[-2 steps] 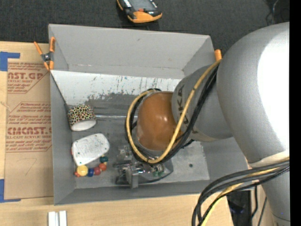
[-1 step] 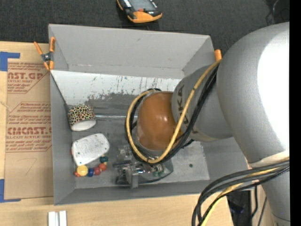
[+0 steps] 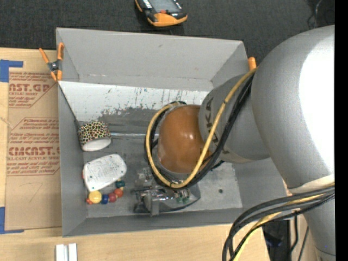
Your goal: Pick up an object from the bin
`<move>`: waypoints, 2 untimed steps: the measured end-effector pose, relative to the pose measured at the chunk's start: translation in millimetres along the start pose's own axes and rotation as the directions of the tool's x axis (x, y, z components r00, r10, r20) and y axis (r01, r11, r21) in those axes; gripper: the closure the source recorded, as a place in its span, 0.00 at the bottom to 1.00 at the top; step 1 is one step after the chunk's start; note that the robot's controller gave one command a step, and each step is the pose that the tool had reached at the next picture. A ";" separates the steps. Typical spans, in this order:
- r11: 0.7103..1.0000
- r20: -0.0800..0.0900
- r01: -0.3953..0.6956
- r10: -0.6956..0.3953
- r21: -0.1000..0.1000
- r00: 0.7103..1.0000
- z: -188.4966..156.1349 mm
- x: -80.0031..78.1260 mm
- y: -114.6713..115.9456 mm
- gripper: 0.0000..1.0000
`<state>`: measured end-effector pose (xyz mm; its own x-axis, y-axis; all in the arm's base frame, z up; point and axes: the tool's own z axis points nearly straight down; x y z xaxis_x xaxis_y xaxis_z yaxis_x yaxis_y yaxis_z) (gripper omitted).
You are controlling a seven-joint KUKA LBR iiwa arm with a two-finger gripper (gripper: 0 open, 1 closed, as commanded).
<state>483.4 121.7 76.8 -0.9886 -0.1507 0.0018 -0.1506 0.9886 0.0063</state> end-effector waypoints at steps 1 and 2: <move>1.000 0.013 -0.002 0.002 -0.002 1.000 -17.2 -1.8 0.4 1.00; 1.000 0.011 -0.001 0.001 0.001 1.000 -42.9 -1.8 -0.4 1.00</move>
Offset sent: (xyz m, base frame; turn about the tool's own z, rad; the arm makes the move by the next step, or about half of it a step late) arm -0.0005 0.0003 0.0433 0.0006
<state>485.4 121.4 119.6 -0.9887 -0.1498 -0.0095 -0.1499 0.9887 0.0056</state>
